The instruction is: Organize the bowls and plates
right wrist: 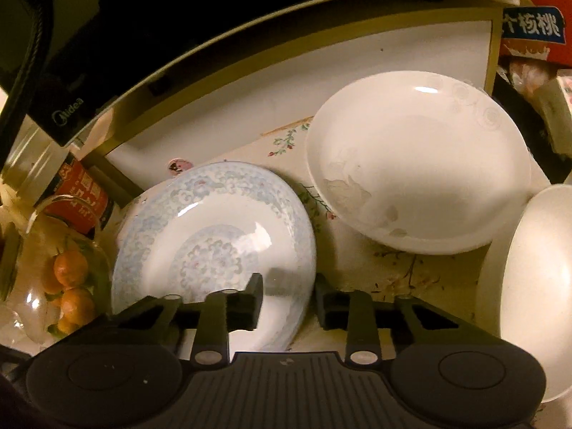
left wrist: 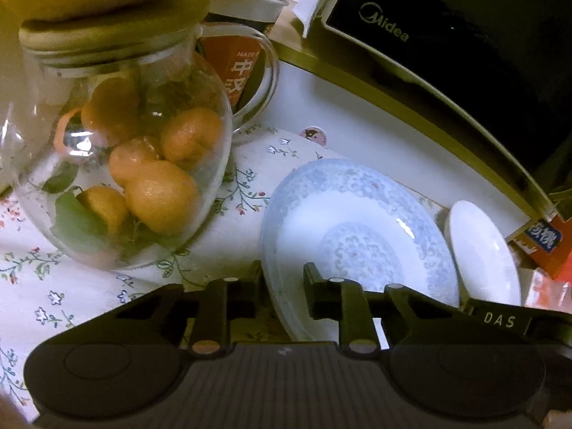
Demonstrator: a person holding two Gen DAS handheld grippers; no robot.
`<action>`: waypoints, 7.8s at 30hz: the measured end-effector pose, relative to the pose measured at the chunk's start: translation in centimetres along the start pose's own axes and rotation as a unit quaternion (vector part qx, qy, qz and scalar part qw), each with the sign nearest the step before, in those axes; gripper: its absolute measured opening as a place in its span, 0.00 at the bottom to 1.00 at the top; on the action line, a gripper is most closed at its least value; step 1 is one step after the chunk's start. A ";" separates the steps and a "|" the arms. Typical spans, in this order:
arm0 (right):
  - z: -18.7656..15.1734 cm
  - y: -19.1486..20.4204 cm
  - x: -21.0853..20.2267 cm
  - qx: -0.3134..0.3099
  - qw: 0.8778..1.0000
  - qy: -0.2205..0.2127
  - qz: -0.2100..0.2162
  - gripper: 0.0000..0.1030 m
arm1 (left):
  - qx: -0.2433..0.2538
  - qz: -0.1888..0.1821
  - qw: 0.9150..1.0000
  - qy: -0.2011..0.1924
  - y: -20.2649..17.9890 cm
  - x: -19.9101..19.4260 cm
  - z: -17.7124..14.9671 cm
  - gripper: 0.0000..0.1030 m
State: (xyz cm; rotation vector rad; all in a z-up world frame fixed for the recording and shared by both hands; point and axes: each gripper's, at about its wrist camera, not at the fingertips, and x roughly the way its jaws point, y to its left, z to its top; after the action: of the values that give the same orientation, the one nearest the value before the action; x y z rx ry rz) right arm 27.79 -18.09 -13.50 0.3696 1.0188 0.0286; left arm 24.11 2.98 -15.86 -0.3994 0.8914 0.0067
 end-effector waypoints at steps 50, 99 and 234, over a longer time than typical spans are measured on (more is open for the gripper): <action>-17.2 0.3 -23.8 -0.071 0.993 -0.076 0.062 0.14 | 0.068 0.020 0.995 -0.074 2.2 -26.4 -13.0 0.10; -24.1 3.7 -16.7 -0.141 0.988 0.056 -0.002 0.17 | 0.094 0.121 0.988 0.009 6.5 -21.7 -17.4 0.11; -7.1 -9.1 -22.5 -0.073 0.989 -0.117 -0.058 0.98 | 0.147 0.070 0.986 -0.031 -7.2 -16.3 -7.2 1.00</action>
State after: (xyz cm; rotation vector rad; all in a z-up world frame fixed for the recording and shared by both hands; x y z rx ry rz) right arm 8.58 -28.96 -1.10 0.1756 0.7996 -0.0442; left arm 9.57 -3.60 -5.14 -0.0597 0.8415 0.0162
